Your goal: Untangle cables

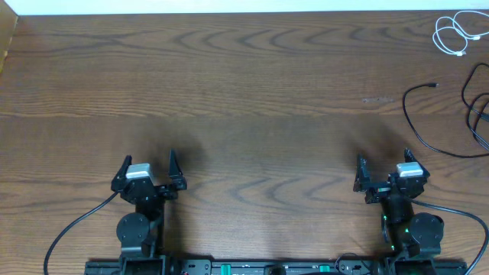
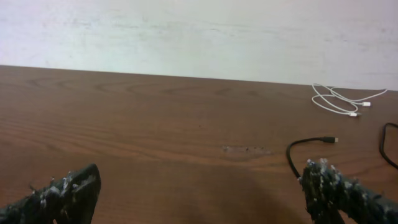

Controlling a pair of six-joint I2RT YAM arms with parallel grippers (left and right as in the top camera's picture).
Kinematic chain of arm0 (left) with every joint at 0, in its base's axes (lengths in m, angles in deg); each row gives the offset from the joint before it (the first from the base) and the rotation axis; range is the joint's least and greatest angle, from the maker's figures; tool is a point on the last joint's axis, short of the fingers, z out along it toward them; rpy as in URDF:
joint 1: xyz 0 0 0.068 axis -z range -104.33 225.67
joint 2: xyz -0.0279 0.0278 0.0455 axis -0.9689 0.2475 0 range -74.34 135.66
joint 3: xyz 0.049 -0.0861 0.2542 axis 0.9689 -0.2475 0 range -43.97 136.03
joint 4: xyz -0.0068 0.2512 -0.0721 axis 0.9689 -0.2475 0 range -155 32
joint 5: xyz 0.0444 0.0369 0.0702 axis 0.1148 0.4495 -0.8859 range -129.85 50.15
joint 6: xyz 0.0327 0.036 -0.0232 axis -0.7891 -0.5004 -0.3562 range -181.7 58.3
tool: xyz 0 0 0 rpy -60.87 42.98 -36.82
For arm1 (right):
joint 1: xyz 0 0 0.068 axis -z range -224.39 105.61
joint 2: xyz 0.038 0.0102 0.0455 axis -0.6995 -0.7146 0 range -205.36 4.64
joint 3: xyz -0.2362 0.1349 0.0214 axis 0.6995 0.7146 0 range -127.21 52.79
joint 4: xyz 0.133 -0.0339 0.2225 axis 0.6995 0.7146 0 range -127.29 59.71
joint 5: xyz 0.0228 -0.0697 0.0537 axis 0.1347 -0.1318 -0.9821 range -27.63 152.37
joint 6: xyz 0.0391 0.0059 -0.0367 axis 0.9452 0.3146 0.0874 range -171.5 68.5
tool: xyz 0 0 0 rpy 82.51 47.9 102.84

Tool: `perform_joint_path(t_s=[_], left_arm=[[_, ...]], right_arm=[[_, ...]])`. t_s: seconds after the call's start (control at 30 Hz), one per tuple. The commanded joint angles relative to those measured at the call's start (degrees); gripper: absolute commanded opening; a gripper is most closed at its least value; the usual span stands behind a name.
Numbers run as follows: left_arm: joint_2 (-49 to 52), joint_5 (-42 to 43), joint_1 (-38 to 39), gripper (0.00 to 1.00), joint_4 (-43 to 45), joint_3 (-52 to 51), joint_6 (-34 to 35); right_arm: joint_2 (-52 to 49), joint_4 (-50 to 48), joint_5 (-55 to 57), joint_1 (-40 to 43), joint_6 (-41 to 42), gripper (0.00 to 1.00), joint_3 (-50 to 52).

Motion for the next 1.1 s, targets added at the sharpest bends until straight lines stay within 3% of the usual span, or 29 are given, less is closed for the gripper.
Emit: perform_joint_path(t_s=[0.0,1.07], left_arm=[[-0.5,-0.7,-0.3,0.99,-2.6,-0.1,-2.1],[-0.3,-0.3,-0.3,0.99,-4.9,-0.1,-2.1]], right_arm=[[0.1,0.3,0.3,-0.3,-0.4,0.99,0.1],[0.1,0.3,0.3,-0.3,-0.4,0.99,0.1]])
